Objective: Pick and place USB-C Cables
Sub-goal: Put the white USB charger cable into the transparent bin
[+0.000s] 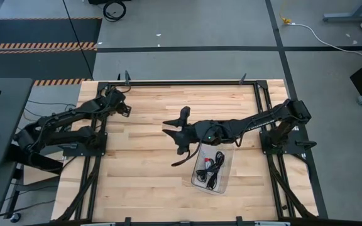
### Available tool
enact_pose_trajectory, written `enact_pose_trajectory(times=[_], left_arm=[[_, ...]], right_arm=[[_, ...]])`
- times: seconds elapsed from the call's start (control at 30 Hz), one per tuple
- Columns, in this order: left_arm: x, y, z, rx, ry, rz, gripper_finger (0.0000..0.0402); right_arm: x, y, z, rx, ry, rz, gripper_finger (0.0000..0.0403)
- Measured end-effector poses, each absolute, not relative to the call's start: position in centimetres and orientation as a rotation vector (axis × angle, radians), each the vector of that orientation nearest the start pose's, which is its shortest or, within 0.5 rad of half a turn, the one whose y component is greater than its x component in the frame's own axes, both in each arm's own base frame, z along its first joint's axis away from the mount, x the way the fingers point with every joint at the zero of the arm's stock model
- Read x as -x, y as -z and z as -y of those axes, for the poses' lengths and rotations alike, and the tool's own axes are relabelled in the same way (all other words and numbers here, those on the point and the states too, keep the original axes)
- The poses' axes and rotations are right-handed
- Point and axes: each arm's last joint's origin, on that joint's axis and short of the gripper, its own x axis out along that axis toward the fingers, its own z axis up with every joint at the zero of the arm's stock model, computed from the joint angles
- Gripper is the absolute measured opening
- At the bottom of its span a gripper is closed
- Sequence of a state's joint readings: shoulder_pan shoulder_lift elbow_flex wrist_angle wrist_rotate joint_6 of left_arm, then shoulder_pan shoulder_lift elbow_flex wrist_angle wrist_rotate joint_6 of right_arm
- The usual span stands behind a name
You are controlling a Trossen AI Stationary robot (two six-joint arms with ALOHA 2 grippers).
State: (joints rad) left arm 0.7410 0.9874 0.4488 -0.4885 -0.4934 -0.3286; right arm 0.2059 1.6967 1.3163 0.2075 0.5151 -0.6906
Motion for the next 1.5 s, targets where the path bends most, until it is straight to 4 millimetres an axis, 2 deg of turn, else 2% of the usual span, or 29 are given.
enact_pose_trajectory(times=[0.2,0.6,0.77,0.93,1.5], left_arm=[[-11.2,-17.0,-12.1,0.394,-1.289,-0.895,0.0239],[-11.4,-17.2,-12.3,0.39,-1.289,-0.854,0.0204],[-11.7,-17.5,-12.5,0.379,-1.297,-0.796,0.0196],[-11.6,-17.5,-12.7,0.338,-1.33,-0.807,0.0192],[-12.8,-13.9,-14.0,0.382,-1.25,-1.01,0.0192]], right_arm=[[-38.9,-31.4,-6.7,0.733,0.238,-0.26,0.0154],[-38.9,-31.4,-6.8,0.707,0.225,-0.251,0.0154],[-38.9,-31.4,-6.8,0.707,0.225,-0.251,0.0154],[-38.9,-31.4,-6.8,0.706,0.225,-0.251,0.0154],[-38.9,-31.4,-6.8,0.7,0.226,-0.251,0.0154]])
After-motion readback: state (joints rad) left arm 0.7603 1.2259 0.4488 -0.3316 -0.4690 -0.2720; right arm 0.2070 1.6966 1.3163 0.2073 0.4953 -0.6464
